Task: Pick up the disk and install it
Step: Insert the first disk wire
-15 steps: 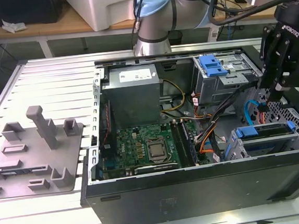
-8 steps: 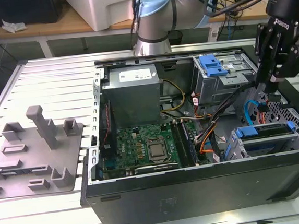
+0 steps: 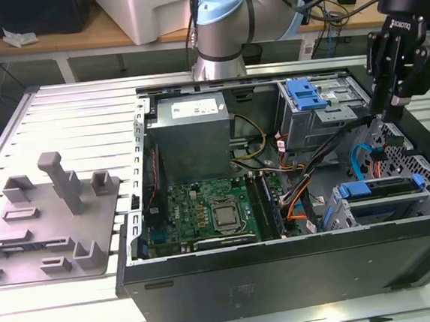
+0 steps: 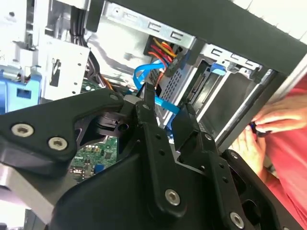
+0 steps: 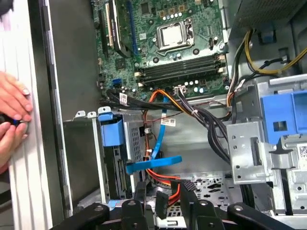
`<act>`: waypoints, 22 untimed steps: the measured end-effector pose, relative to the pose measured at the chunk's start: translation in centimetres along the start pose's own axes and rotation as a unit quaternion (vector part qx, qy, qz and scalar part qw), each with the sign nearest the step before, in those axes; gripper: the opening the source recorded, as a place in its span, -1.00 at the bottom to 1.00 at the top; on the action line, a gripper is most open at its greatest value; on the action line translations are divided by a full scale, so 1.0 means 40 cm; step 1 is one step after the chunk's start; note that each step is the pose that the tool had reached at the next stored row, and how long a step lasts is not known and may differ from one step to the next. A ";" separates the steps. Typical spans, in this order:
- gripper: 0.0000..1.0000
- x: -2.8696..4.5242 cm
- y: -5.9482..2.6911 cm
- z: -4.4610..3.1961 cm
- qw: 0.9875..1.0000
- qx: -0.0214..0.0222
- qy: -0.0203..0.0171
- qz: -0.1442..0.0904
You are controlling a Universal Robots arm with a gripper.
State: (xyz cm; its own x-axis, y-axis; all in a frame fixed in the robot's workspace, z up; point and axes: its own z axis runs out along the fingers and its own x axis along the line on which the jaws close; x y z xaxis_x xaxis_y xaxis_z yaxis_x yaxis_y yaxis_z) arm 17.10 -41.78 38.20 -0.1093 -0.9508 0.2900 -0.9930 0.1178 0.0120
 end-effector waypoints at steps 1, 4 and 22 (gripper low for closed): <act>-0.17 -0.008 -0.004 -0.001 1.000 0.000 0.009 0.000; -0.17 -0.027 -0.014 -0.005 0.999 -0.001 0.035 0.000; -0.17 -0.074 -0.052 0.053 0.996 -0.019 0.092 -0.005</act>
State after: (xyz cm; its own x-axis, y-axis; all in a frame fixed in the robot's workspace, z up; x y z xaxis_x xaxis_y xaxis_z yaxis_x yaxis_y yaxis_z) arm 19.41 -39.80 35.29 -0.0863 -0.8839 0.4597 -0.9911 0.1230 0.0503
